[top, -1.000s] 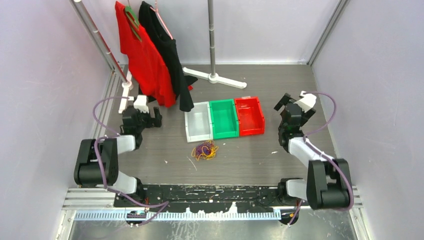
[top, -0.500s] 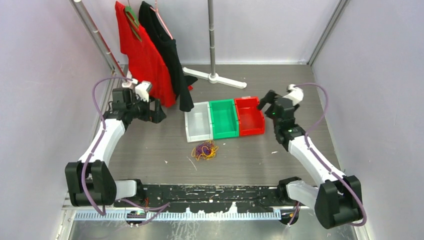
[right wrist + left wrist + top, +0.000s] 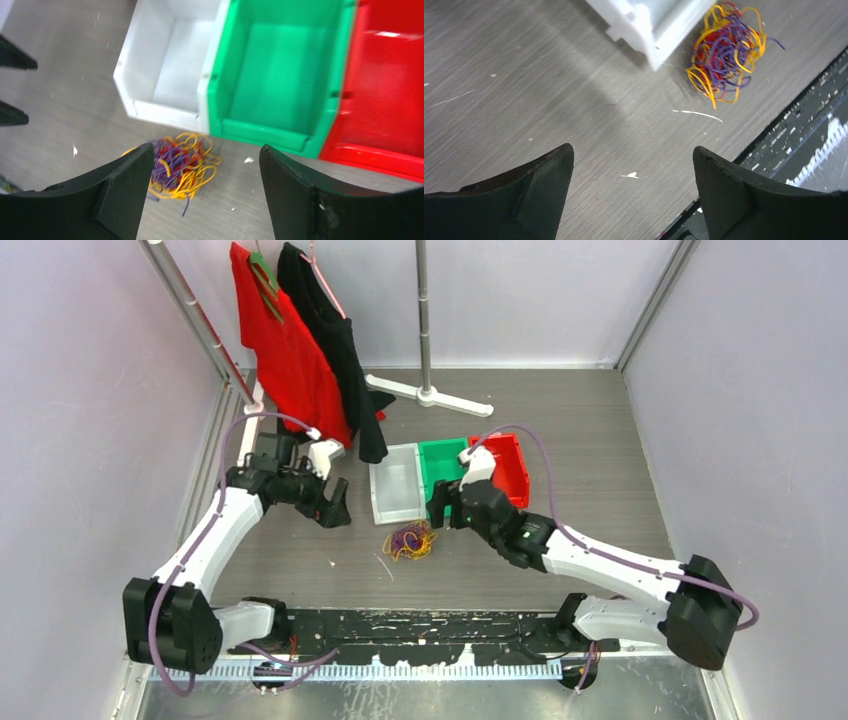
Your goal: Untangle the cables
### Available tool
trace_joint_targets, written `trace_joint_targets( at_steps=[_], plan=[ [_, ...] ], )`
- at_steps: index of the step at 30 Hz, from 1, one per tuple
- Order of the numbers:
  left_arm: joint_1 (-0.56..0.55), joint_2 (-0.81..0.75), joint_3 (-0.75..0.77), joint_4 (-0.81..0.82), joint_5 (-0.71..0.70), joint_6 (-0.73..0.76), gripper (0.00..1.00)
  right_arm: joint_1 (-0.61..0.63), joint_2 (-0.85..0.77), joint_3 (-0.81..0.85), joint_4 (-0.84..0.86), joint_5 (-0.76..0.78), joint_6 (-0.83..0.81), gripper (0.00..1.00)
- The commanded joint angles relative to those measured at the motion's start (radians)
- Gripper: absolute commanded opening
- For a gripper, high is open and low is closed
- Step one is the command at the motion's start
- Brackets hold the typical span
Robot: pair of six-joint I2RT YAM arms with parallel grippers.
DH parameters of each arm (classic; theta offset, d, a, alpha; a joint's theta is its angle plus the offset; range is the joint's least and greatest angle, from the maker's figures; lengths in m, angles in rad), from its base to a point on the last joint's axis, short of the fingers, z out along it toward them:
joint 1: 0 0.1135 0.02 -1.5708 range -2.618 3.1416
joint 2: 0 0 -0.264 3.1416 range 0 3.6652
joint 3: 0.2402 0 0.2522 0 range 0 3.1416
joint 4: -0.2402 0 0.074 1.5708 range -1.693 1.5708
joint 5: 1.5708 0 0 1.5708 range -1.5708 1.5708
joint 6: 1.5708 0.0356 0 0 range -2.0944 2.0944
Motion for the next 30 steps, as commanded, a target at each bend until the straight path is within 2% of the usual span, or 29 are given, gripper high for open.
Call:
trace_joint_targets(
  at_steps=[1,5,12,21,26,30],
  plan=[
    [-0.079,-0.034,0.032,-0.056,0.001,0.027,0.88,0.059,0.062,0.009,0.056,-0.060,0.023,0.79],
    [-0.175,-0.025,0.018,-0.035,-0.006,0.034,0.88,0.067,0.082,-0.023,0.098,-0.061,0.064,0.72],
    [-0.313,0.122,0.004,0.056,-0.065,0.021,0.76,0.068,0.047,-0.079,0.130,-0.057,0.099,0.69],
    [-0.394,0.213,-0.015,0.157,-0.025,-0.037,0.74,0.068,0.005,-0.129,0.131,-0.026,0.119,0.65],
    [-0.412,0.271,0.000,0.186,-0.031,-0.073,0.68,0.067,0.013,-0.133,0.134,-0.022,0.120,0.64],
    [-0.425,0.315,0.022,0.187,-0.051,-0.068,0.63,0.067,0.010,-0.142,0.143,-0.024,0.119,0.58]
  ],
)
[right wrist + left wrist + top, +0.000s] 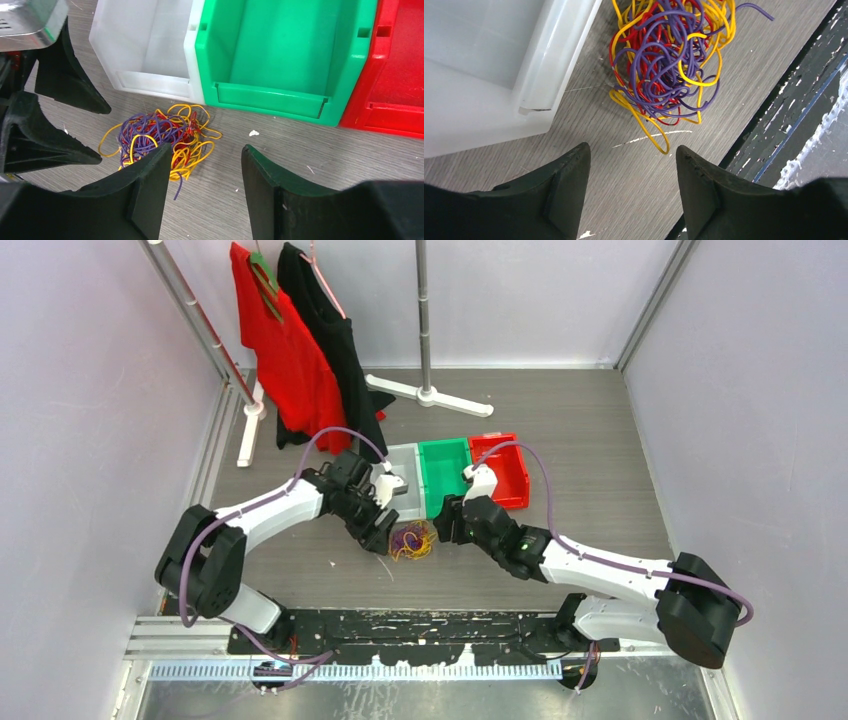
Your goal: Untangle the cables
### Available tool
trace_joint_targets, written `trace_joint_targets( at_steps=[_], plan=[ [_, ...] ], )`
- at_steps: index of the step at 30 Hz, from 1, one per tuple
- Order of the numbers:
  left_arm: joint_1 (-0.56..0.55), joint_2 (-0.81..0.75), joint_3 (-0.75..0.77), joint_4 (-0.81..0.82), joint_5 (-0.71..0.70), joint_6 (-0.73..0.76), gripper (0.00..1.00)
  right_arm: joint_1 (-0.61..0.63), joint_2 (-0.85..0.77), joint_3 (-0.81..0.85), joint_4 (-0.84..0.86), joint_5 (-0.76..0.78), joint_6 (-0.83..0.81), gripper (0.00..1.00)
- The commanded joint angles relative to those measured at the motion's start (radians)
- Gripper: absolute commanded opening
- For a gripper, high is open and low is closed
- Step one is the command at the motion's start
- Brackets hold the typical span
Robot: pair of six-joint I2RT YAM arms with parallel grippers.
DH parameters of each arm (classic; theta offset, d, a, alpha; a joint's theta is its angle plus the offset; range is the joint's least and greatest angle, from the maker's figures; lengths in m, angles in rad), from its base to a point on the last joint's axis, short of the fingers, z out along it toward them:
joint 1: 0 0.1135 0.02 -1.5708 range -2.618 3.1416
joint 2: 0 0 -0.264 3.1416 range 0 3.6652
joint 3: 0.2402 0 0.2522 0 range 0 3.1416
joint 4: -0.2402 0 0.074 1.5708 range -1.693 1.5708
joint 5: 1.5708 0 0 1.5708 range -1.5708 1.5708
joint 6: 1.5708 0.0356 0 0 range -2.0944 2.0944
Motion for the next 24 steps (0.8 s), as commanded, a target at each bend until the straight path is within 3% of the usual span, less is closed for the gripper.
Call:
trace_joint_targets(
  at_steps=[1,12,18,24],
  plan=[
    [-0.014,0.035,0.050,0.045,-0.008,-0.015,0.60,0.005,-0.023,-0.008,0.057,0.022,0.013,0.57],
    [-0.018,0.046,0.092,0.042,0.029,-0.032,0.30,0.005,-0.044,-0.030,0.067,-0.006,0.024,0.51],
    [-0.018,0.034,0.087,0.034,0.054,-0.026,0.22,0.006,-0.021,-0.022,0.090,-0.015,0.030,0.51],
    [-0.018,0.036,0.124,-0.061,-0.003,0.013,0.03,0.005,-0.010,0.005,0.108,-0.067,0.012,0.57]
  ],
)
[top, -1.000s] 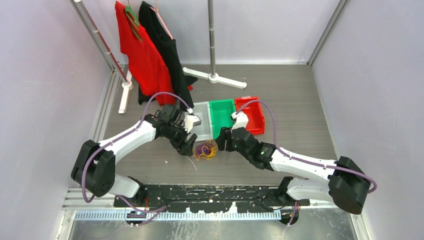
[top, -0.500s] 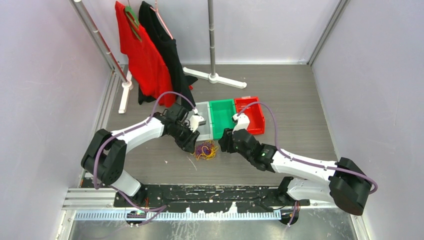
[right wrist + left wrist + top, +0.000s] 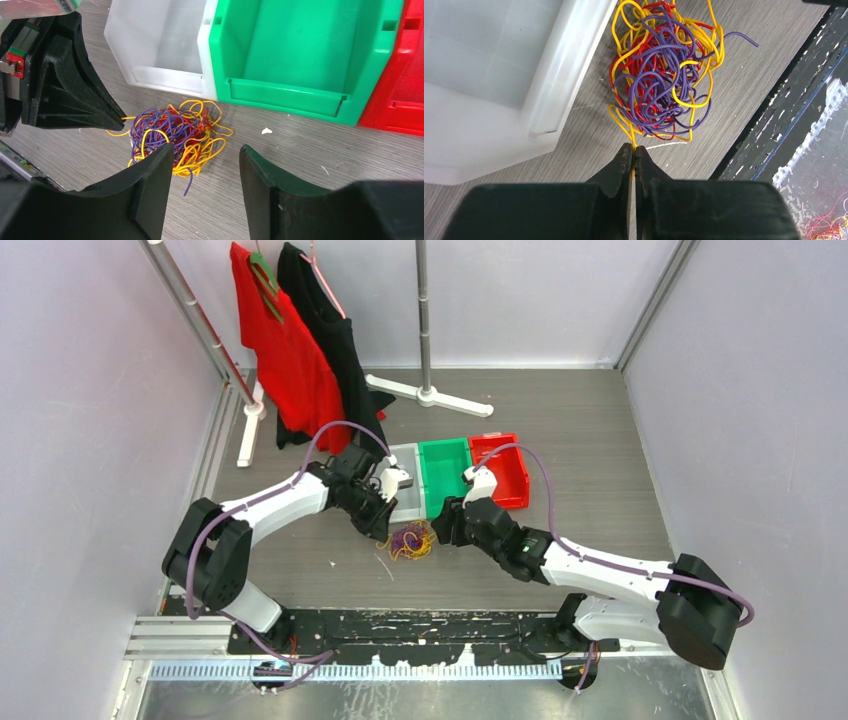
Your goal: Untangle the cables
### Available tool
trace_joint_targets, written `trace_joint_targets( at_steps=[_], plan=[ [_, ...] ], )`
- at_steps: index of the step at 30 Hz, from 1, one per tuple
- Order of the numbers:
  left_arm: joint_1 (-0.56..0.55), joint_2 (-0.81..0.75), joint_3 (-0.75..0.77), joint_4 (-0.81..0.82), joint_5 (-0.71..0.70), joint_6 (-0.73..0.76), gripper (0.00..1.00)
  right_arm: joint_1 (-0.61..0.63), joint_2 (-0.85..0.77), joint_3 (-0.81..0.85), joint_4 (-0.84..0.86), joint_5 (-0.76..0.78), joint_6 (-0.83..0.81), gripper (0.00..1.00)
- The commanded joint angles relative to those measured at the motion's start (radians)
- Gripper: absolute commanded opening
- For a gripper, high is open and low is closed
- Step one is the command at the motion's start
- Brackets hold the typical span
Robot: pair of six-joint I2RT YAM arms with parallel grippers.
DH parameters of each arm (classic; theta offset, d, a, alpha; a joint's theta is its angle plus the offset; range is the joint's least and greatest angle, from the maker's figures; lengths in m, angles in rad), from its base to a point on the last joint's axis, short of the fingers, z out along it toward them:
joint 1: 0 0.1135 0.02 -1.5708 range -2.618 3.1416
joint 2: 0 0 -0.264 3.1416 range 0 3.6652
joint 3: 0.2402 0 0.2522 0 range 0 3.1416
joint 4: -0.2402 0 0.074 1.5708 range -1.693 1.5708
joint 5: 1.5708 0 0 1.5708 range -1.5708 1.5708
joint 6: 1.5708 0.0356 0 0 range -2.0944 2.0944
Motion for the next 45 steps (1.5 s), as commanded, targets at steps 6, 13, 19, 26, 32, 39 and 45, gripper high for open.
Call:
trace_joint_targets(
  at_steps=[6,13,19,26,32,39,45],
  plan=[
    [-0.003,-0.145,0.127,-0.230,-0.025,0.060,0.00,0.022,0.002,0.054,0.124,-0.035,-0.087,0.74],
    [-0.004,-0.243,0.173,-0.315,0.044,0.014,0.00,0.089,0.025,0.055,0.264,-0.015,-0.215,0.86],
    [-0.005,-0.262,0.202,-0.328,0.076,-0.045,0.00,0.158,0.081,0.077,0.360,-0.002,-0.251,0.89],
    [-0.005,-0.300,0.250,-0.354,0.111,-0.096,0.00,0.214,0.133,0.074,0.463,0.074,-0.237,0.89],
    [-0.005,-0.316,0.279,-0.375,0.148,-0.114,0.00,0.216,0.186,0.067,0.559,0.110,-0.209,0.88],
    [-0.005,-0.320,0.305,-0.399,0.212,-0.114,0.00,0.216,0.232,0.053,0.670,0.159,-0.181,0.86],
    [-0.004,-0.327,0.333,-0.445,0.233,-0.086,0.00,0.216,0.199,0.011,0.753,0.160,-0.173,0.84]
  ],
)
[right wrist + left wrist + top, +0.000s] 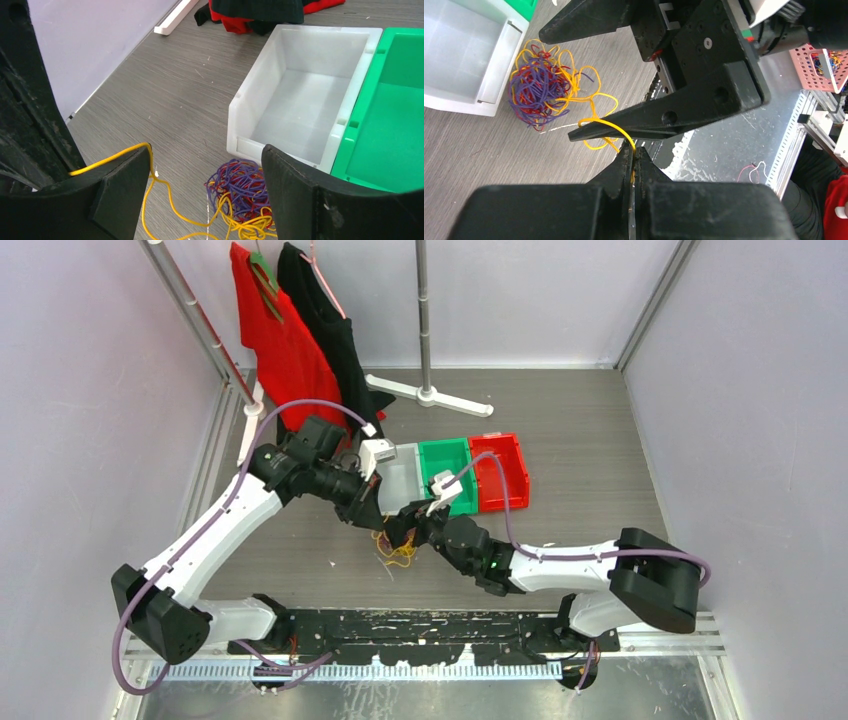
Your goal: Untangle the cables
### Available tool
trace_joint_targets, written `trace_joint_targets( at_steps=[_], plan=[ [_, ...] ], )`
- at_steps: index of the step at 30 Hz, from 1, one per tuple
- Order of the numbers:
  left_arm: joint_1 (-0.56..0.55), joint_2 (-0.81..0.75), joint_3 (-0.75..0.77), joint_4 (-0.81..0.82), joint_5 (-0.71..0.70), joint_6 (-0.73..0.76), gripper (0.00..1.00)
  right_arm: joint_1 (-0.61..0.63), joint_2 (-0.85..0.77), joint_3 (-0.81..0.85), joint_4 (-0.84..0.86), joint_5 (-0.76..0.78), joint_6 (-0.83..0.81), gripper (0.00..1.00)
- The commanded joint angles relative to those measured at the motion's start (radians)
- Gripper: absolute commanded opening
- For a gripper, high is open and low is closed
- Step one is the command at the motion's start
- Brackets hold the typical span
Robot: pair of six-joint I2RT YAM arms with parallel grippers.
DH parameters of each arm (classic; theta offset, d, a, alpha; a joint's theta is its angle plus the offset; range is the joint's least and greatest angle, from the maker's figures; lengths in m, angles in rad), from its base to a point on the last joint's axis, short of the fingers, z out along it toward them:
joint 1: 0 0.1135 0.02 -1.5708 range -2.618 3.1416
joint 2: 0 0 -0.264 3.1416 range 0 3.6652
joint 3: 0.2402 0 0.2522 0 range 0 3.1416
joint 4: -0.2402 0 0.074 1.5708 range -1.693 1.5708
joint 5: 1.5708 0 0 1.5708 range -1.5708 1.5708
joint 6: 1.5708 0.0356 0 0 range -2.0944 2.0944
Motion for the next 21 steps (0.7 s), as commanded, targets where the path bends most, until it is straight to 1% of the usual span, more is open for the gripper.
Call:
trace_joint_targets(
  at_steps=[1,3,6,8,13,21],
  plan=[
    [-0.005,-0.034,0.053,-0.050,0.054,0.027,0.00,0.004,-0.052,-0.018,0.113,0.013,0.023,0.84],
    [-0.005,-0.042,0.054,-0.059,0.042,0.038,0.00,0.004,-0.082,-0.026,0.076,0.014,0.037,0.81],
    [-0.005,-0.053,0.065,-0.070,0.043,0.046,0.00,0.004,-0.082,-0.035,0.079,0.049,0.041,0.79],
    [-0.005,-0.057,0.077,-0.073,0.054,0.039,0.00,0.004,-0.054,-0.020,0.089,0.051,0.041,0.78],
    [-0.005,-0.057,0.117,-0.086,0.071,0.031,0.00,0.004,0.044,0.056,0.091,0.000,0.054,0.78],
    [-0.006,-0.045,0.192,-0.125,0.100,0.033,0.00,0.004,0.122,0.095,0.106,0.001,0.085,0.77]
  ],
)
